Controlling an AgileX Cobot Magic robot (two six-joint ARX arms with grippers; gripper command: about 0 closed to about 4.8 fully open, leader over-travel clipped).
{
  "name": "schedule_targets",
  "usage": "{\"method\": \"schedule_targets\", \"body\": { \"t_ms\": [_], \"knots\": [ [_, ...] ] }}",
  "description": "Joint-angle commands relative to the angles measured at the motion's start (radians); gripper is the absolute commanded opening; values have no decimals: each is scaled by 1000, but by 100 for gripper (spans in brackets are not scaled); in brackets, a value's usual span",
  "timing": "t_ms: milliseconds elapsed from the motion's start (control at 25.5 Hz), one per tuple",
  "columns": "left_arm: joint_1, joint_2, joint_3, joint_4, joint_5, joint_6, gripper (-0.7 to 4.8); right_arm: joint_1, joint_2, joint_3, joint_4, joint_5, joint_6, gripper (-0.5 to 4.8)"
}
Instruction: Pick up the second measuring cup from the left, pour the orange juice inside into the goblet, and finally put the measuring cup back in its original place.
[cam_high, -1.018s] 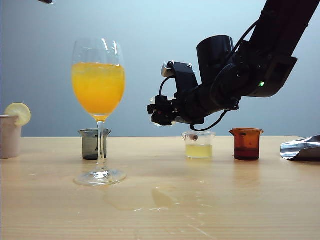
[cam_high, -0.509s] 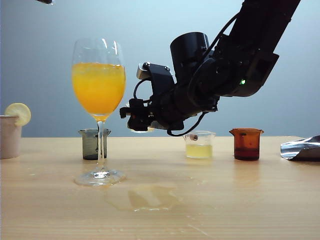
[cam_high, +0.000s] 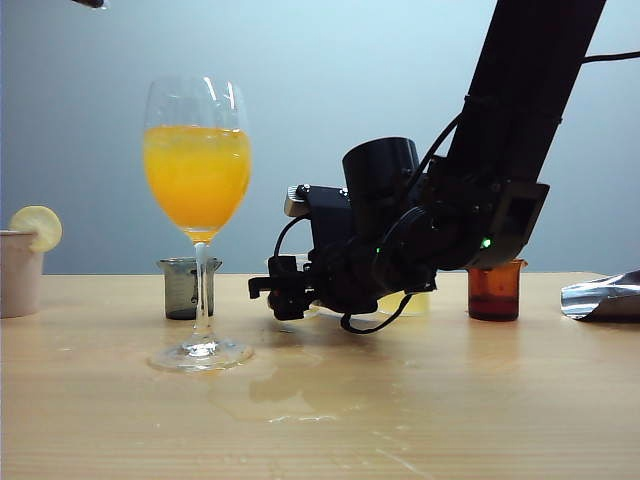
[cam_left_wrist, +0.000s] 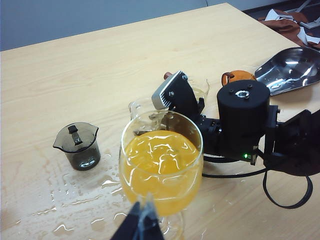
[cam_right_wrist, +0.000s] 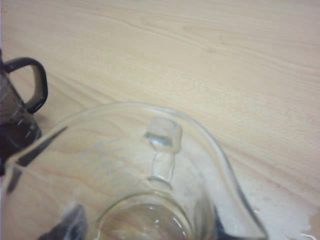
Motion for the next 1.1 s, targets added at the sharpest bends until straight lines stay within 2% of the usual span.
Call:
{"method": "schedule_targets", "body": {
  "t_ms": [39, 392, 705, 744, 783, 861, 901, 940, 1096],
  "knots": [
    [0, -1, 4, 7, -3, 5, -5, 1, -4, 7, 40, 8, -4, 111],
    [0, -1, 4, 6, -3, 5, -5, -2, 14, 23, 39, 38, -4, 111],
    [0, -1, 4, -16, -2, 5, -5, -8, 21, 34, 7, 20, 3, 120],
    [0, -1, 4, -16, -2, 5, -5, -8, 21, 34, 4, 18, 3, 139],
    [0, -1, 4, -16, -2, 5, -5, -8, 21, 34, 2, 18, 4, 188],
    [0, -1, 4, -16, -2, 5, -5, -8, 21, 34, 2, 2, 10, 383],
    [0, -1, 4, -16, -2, 5, -5, -8, 21, 34, 2, -7, 10, 431],
    [0, -1, 4, -16, -2, 5, -5, -8, 21, 34, 1, -18, 10, 450],
    [0, -1, 4, -16, -2, 5, -5, -7, 20, 33, 0, -26, 12, 454]
  ]
}}
